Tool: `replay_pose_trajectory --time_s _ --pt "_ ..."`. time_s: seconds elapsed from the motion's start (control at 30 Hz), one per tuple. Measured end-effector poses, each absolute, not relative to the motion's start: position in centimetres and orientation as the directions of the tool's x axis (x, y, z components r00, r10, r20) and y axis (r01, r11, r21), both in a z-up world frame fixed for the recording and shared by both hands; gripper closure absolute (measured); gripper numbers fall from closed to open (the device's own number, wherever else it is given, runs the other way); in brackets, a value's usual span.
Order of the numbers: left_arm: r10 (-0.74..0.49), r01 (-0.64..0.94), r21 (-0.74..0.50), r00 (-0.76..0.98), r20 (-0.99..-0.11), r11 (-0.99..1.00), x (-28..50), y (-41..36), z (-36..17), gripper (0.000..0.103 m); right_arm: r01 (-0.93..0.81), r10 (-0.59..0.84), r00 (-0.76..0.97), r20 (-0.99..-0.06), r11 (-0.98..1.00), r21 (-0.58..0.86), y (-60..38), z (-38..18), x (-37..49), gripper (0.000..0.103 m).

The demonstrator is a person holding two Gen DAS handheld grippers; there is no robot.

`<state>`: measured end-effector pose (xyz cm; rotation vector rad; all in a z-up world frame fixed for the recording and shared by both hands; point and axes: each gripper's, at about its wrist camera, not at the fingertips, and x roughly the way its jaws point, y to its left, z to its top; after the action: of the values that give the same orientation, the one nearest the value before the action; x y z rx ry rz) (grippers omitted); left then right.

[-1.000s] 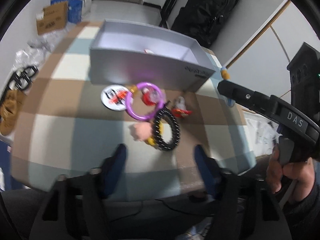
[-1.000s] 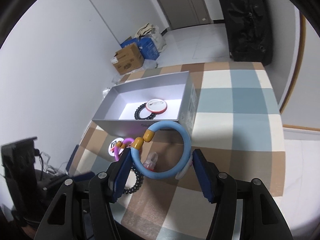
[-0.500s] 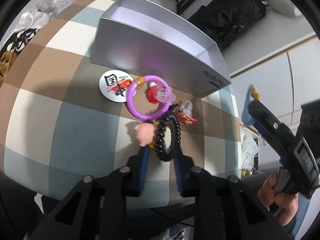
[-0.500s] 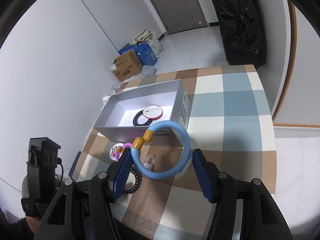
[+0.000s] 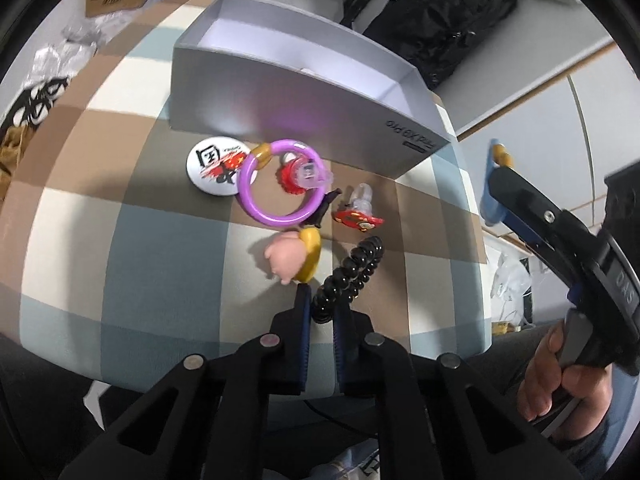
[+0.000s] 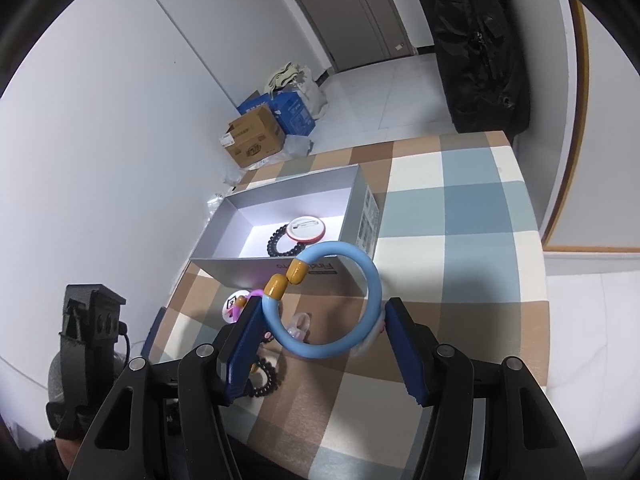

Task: Organize jewelry
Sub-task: 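Grasp the second black bead bracelet with the left gripper while the right holds the blue ring, then carry the bracelet and blue ring over the grey box with both grippers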

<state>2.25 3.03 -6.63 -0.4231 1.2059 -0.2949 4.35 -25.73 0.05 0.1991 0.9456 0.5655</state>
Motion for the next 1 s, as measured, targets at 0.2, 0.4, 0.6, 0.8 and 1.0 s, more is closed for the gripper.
replay_pose_trajectory --time_s 0.2,0.4,0.6,0.8,1.0 --pt "-0.463 0.037 -0.483 0.356 -0.812 0.875 2.2 2.6 -5.6 0.097 -0.367 0.533 0.457 -0.712 0.842 0.395 -25.7 0.1 4.3 0.043" --pt "-0.461 0.057 -0.482 0.404 -0.790 0.875 2.3 2.5 -4.2 0.097 -0.365 0.531 0.467 -0.707 0.844 0.392 -25.8 0.3 4.2 0.043" --pt "-0.447 0.072 -0.471 0.469 -0.762 0.879 3.1 2.8 -2.4 0.097 -0.382 0.542 0.480 -0.689 0.837 0.392 -25.4 1.0 4.1 0.043" --pt "-0.433 0.071 -0.468 0.520 -0.736 0.881 4.7 3.5 -0.6 0.097 -0.389 0.554 0.493 -0.671 0.830 0.399 -24.9 2.0 4.6 0.043" --pt "-0.413 0.052 -0.468 0.564 -0.715 0.882 6.7 4.4 0.8 0.097 -0.431 0.588 0.507 -0.631 0.806 0.405 -23.6 3.6 5.5 0.043"
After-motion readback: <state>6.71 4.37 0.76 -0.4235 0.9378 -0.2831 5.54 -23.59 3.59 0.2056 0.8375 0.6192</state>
